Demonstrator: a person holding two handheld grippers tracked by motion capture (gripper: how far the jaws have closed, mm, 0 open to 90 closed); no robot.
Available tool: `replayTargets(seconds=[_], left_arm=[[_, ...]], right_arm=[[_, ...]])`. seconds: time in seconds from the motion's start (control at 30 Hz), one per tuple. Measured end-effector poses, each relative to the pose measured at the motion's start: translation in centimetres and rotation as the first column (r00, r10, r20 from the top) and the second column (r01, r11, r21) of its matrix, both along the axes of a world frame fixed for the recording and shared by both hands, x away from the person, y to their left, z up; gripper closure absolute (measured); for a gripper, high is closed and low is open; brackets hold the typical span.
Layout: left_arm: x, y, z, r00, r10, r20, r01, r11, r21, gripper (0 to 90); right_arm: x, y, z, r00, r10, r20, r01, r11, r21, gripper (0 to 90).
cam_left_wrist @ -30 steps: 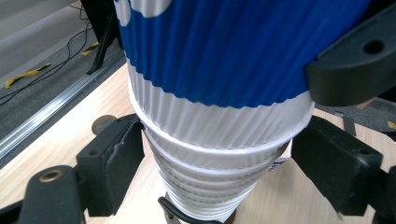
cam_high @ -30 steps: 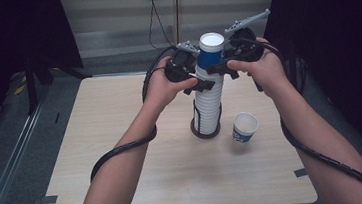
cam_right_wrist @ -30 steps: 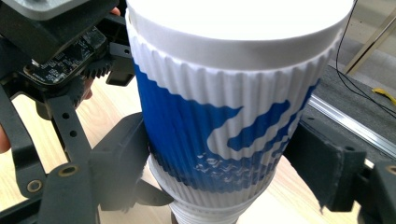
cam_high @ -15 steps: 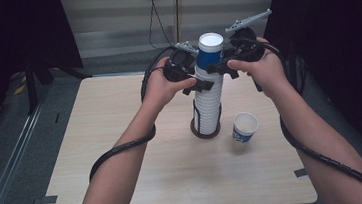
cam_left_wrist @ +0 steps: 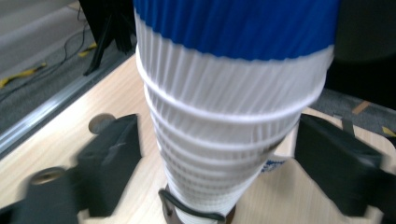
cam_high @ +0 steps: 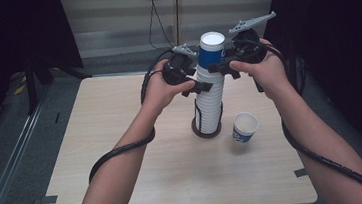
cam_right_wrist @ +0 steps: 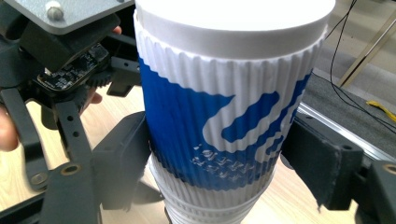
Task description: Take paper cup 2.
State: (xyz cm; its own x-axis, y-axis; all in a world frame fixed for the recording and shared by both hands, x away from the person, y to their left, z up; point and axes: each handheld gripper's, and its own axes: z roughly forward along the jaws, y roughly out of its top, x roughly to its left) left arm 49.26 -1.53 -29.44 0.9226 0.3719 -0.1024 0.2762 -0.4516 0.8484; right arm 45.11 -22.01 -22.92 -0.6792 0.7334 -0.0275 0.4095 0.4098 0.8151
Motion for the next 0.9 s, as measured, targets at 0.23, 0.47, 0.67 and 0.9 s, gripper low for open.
replayTargets(seconds=[0.23,0.47,0.67,0.9], left_arm=[[-0.1,-0.8,0.6,0.9998,0.013,0.017,-0.013,0.9999,-0.007,15.6],[0.1,-1.2,0.0,0.9994,0.019,0.028,-0.018,0.9995,-0.027,13.2],[0.0,-1.4,-0.2,0.9992,0.034,0.022,-0.033,0.9988,-0.035,12.8],[-0.1,-1.4,0.1,0.9992,0.035,0.018,-0.035,0.9993,-0.014,13.7]], right_arm=[[-0.1,0.0,-0.2,1.0,-0.005,0.001,0.005,0.9999,-0.012,22.9],[-0.2,0.1,-1.2,1.0,-0.006,-0.007,0.005,0.9989,-0.046,18.7],[0.3,0.6,-1.8,0.9996,-0.025,-0.01,0.025,0.9996,-0.013,15.0],[0.4,1.0,-1.6,0.9983,-0.057,-0.013,0.057,0.9984,0.002,18.6]])
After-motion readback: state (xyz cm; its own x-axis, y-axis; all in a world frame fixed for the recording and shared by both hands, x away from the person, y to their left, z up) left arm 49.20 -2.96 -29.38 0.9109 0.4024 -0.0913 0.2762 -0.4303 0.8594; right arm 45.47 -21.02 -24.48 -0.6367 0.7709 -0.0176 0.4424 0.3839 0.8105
